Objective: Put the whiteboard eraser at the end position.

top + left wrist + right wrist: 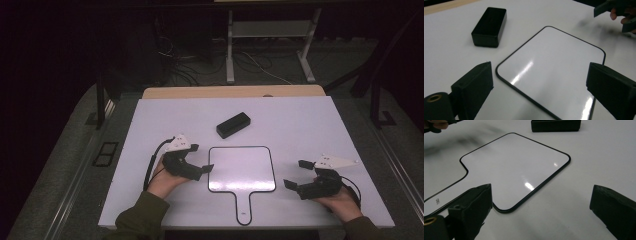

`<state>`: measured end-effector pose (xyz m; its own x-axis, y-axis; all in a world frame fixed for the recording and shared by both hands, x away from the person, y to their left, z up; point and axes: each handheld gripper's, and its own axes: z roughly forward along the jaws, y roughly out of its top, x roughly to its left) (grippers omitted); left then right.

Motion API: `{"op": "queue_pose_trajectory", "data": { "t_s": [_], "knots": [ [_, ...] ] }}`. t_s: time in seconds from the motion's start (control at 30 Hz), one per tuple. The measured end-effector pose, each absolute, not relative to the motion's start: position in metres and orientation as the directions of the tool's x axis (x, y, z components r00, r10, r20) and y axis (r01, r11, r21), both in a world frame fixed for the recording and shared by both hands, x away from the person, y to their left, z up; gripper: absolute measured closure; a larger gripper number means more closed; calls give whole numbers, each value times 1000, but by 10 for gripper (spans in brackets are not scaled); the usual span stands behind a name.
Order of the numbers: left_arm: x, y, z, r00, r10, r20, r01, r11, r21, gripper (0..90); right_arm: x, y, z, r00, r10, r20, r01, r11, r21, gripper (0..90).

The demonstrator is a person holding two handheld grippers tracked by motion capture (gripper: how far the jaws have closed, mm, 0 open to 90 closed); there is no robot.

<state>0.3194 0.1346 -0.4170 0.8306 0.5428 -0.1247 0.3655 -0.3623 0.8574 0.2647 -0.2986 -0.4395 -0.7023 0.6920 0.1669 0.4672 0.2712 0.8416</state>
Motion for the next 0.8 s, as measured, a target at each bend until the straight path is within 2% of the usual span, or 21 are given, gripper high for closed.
{"op": "queue_pose_trajectory", "data": {
  "t_s": [0.1, 0.63, 0.8],
  "knots": [
    [311, 140, -420, 825, 550, -128, 370, -355, 859, 0, 264, -299, -439, -701, 693, 166, 466, 269, 843, 34],
    [274, 172, -429, 800, 588, -118, 352, -301, 886, 0, 264, -299, -439, -700, 695, 162, 467, 274, 841, 34],
    [267, 174, -437, 800, 589, -115, 365, -325, 872, 0, 264, -299, -439, -702, 694, 160, 465, 277, 841, 34]
  ]
}}
